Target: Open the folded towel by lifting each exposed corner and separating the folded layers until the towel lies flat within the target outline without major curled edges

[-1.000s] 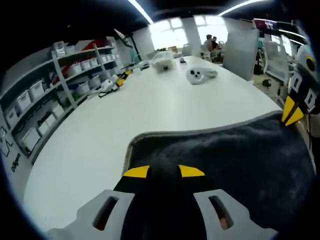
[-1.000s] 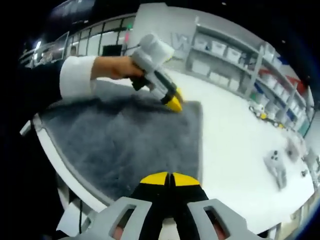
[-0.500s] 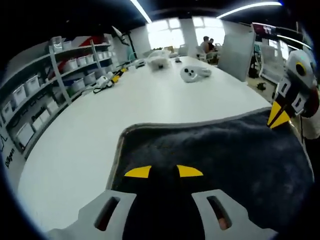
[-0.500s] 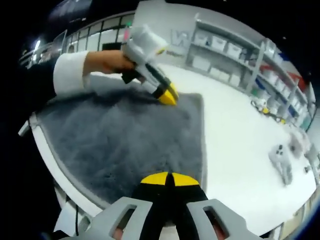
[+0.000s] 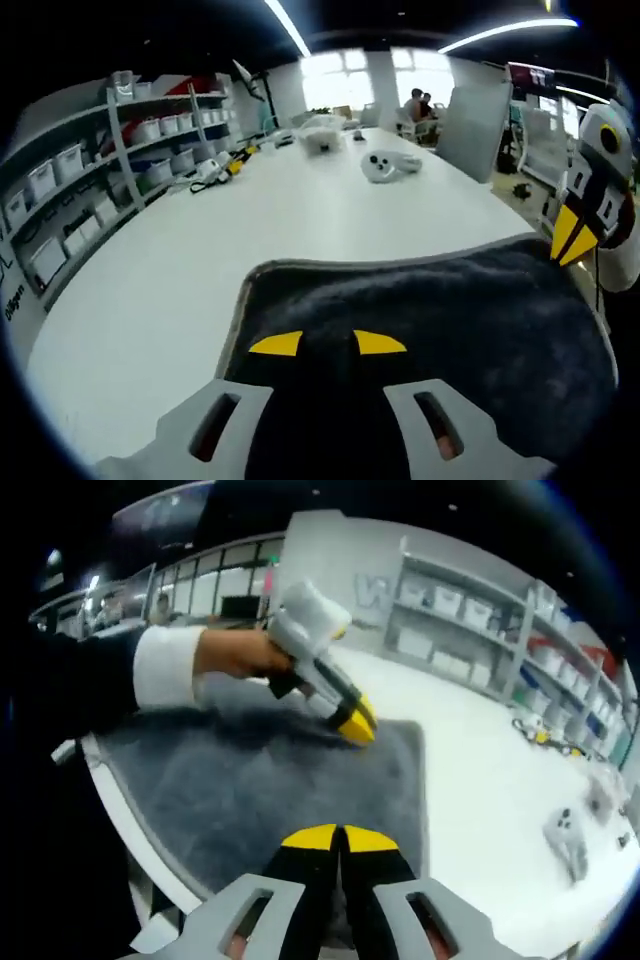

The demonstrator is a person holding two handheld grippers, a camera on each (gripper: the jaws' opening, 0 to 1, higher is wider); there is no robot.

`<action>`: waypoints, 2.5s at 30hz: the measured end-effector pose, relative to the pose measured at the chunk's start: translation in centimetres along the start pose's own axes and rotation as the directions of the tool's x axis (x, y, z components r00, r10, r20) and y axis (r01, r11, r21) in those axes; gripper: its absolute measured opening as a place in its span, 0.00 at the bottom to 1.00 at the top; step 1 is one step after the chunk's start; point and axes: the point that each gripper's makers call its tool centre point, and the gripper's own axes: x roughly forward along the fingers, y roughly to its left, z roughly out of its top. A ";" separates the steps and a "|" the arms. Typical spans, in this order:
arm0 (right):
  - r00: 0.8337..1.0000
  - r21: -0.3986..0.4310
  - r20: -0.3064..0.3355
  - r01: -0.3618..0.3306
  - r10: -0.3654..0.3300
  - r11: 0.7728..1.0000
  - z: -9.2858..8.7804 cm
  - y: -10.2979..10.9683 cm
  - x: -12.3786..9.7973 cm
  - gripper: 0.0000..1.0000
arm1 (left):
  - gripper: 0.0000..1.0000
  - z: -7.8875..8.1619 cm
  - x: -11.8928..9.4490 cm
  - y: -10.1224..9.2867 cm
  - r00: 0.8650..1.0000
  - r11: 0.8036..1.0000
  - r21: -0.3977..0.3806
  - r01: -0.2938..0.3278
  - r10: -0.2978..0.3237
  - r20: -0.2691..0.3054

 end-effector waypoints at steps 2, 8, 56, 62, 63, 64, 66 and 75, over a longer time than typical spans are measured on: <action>1.000 -0.026 0.006 -0.012 0.012 1.000 0.3 0.8 0.3 0.00 | 0.18 0.1 -0.7 0.0 1.000 1.000 -0.002 -0.003 0.003 0.001; 0.999 -0.046 -0.027 -0.029 0.028 0.999 -0.1 1.9 2.5 0.00 | 0.18 -0.8 -3.6 0.1 1.000 1.000 -0.001 -0.018 0.018 -0.012; 0.981 -0.134 -0.060 -0.191 0.185 0.972 0.7 7.2 5.6 0.00 | 0.14 -5.6 -10.2 1.1 0.997 0.997 -0.046 -0.068 0.066 -0.034; 0.966 -0.125 -0.094 -0.250 0.240 0.960 0.0 9.1 6.1 0.00 | 0.14 -8.2 -11.6 1.4 0.994 0.994 -0.080 -0.077 0.070 -0.082; 0.964 -0.123 -0.107 -0.254 0.241 0.959 -0.2 8.9 6.3 0.00 | 0.14 -8.4 -11.8 1.4 0.994 0.993 -0.085 -0.077 0.070 -0.084; 0.961 -0.126 -0.124 -0.262 0.247 0.957 -0.4 8.7 6.4 0.00 | 0.14 -8.8 -12.0 1.5 0.994 0.992 -0.097 -0.078 0.070 -0.086; 0.956 -0.116 -0.122 -0.280 0.266 0.953 -0.4 8.9 6.4 0.00 | 0.13 -9.2 -12.1 1.6 0.993 0.991 -0.101 -0.086 0.076 -0.095; 0.947 -0.053 -0.162 -0.289 0.277 0.956 -1.8 10.3 4.9 0.00 | 0.10 -10.0 -11.9 2.1 0.992 0.988 -0.115 -0.106 0.097 -0.082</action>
